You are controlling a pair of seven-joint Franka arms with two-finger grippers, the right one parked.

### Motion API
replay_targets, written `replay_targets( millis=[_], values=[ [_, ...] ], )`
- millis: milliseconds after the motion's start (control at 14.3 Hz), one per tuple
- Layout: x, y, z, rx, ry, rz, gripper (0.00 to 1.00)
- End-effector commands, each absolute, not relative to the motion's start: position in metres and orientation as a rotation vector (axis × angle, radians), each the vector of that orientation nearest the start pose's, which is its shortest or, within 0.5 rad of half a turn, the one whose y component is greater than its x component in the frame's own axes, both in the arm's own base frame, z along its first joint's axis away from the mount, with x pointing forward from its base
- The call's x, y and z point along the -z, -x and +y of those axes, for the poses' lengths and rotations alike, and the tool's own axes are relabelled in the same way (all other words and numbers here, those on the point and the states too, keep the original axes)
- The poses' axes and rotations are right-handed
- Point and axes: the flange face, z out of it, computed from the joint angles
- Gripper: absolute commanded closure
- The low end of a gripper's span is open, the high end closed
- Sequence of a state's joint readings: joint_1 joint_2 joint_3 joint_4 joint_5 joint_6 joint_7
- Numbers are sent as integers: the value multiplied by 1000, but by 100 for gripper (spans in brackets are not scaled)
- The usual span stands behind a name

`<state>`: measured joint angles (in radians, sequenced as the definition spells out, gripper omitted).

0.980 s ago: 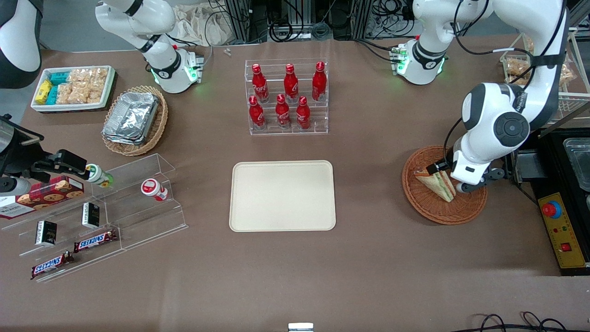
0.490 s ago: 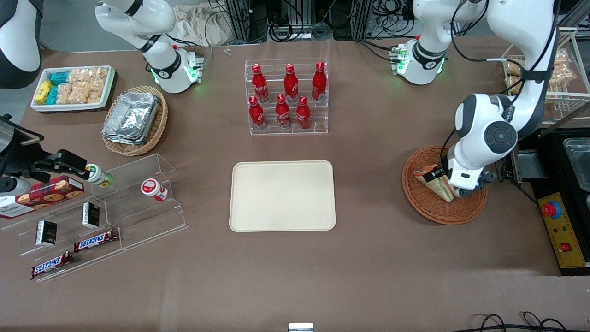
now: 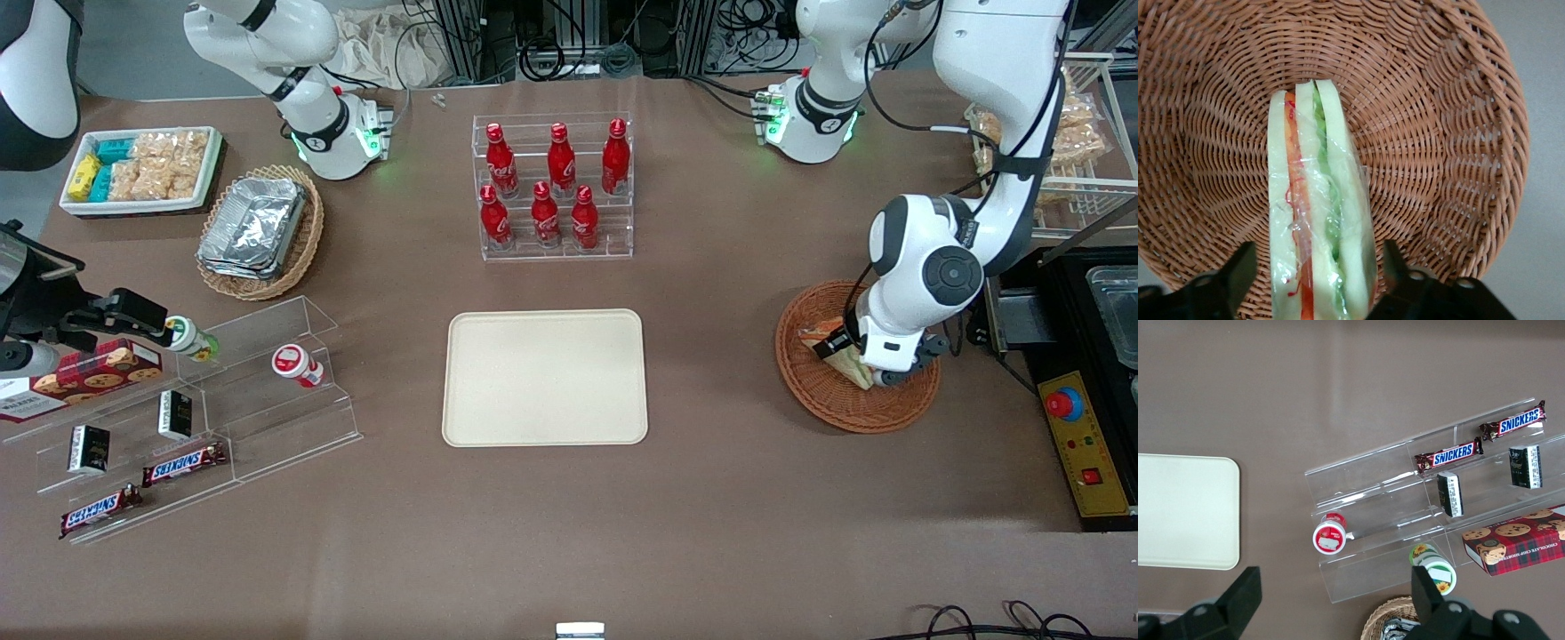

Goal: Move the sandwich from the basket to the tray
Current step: 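Close the left gripper on the sandwich and lift it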

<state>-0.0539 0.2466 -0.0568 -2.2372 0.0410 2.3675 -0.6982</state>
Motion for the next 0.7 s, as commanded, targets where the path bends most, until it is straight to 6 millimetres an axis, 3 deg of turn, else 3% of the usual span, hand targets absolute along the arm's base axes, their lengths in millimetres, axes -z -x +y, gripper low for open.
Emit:
replay_targets(
  millis=[0, 70, 140, 280, 490, 630],
  values=[
    [-259, -529, -58, -131, 2957, -904, 75],
    [-264, -530, -58, -127, 2949, -926, 92],
    [-272, -531, -58, -120, 2949, -929, 100],
    [-308, -536, -57, -147, 2939, -915, 100],
    [-387, -566, -61, -227, 2917, -877, 100],
    [-425, -577, -62, -256, 2952, -811, 100]
  ],
)
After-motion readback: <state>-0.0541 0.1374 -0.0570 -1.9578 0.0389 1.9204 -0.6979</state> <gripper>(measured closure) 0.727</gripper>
